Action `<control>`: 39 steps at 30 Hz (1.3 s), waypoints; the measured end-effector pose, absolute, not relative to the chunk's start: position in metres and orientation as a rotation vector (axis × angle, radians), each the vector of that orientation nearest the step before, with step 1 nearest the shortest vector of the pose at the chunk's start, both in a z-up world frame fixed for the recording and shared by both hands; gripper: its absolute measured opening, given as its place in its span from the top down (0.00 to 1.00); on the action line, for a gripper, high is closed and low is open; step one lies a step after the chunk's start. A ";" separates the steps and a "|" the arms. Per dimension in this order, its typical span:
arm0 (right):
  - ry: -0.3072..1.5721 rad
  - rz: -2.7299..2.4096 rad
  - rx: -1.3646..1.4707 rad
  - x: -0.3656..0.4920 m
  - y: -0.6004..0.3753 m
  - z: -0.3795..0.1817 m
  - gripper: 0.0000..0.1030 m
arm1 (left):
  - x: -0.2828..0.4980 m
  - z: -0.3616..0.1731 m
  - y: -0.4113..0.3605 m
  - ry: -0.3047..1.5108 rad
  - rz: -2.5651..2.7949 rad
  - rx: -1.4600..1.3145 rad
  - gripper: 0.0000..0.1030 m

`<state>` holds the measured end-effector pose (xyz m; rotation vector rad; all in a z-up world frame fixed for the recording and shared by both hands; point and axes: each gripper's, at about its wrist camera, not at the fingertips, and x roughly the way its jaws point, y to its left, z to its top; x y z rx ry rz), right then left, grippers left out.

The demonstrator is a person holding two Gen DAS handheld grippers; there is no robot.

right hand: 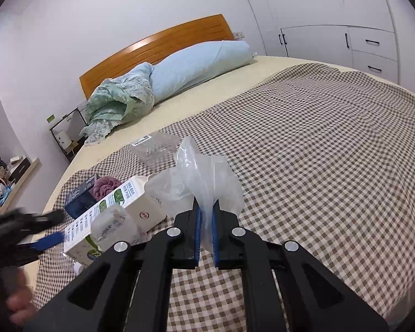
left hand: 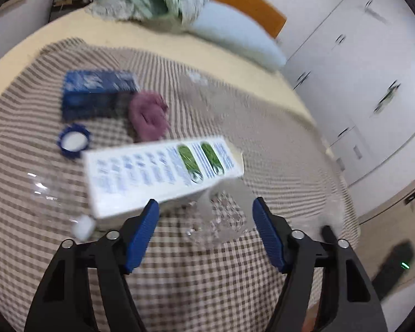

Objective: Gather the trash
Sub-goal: 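Grasp the clear plastic bag with the right gripper while the left grasps the clear plastic cup, then carry the plastic bag and cup to the wastebasket and open both grippers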

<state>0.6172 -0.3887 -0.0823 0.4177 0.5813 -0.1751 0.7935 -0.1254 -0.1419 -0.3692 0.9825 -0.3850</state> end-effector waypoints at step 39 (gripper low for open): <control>1.183 -0.502 0.537 0.267 -0.601 -0.303 0.93 | 0.500 -0.173 -0.323 0.921 -0.873 0.274 0.99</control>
